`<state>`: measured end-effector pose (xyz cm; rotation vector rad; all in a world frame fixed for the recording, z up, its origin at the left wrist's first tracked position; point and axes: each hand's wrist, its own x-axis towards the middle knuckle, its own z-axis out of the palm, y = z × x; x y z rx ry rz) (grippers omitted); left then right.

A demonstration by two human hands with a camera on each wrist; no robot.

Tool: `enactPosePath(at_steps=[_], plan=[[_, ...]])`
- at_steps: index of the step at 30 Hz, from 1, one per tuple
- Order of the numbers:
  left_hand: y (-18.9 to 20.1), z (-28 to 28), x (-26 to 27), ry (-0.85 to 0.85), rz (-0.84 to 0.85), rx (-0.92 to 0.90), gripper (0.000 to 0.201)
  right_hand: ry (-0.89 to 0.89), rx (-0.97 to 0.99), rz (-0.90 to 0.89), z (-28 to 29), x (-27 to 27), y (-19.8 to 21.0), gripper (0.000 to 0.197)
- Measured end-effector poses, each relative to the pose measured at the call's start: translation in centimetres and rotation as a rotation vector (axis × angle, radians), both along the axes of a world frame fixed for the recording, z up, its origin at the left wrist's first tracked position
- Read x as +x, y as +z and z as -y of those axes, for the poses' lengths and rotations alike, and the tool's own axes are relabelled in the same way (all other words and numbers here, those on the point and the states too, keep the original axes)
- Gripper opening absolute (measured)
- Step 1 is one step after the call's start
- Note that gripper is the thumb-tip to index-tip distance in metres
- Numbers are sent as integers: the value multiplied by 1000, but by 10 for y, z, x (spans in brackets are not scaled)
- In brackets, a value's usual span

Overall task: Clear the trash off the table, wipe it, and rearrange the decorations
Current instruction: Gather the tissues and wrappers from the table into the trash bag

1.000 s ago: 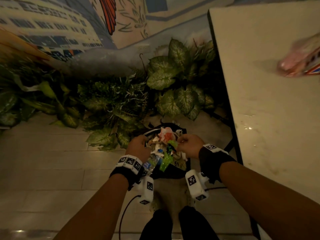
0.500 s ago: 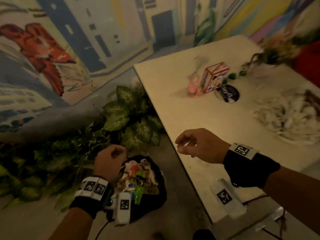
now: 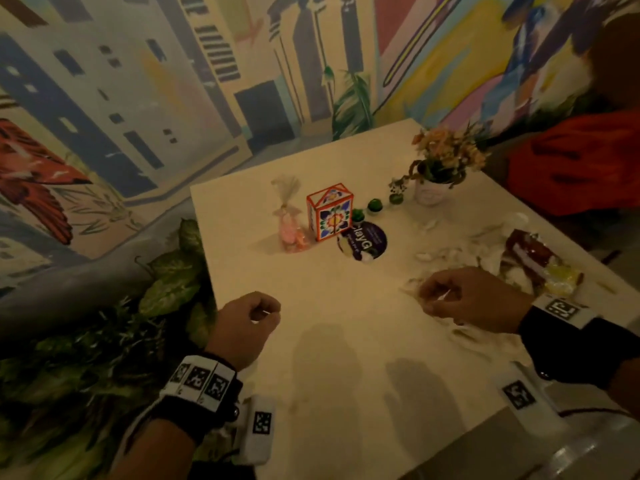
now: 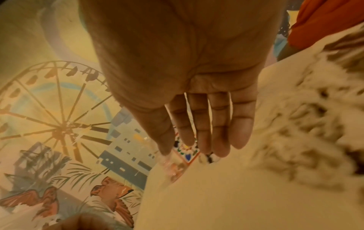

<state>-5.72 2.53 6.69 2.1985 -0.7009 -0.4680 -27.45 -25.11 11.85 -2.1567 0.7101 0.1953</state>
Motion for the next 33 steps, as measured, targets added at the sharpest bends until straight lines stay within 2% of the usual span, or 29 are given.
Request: enactPosePath(at_steps=[7, 15, 18, 22, 25, 29, 33], plan=[[-5, 101, -47, -13, -75, 70, 13, -8, -38, -100, 111, -56, -4, 16], [-6, 138, -53, -33, -39, 187, 10, -79, -47, -87, 152, -70, -10, 21], [-14, 147, -50, -25, -53, 240, 18, -86, -70, -88, 153, -73, -11, 21], [-26, 161, -46, -63, -83, 328, 44, -71, -141, -173, 150, -80, -9, 31], [-38, 176, -43, -101, -89, 363, 68, -21, -258, -222, 157, -82, -12, 48], [-58, 208, -37, -112, -100, 425, 100, 156, -471, -326, 178, -81, -36, 95], [-73, 247, -36, -92, -144, 540, 114, 372, -605, -521, 202, -65, -48, 116]])
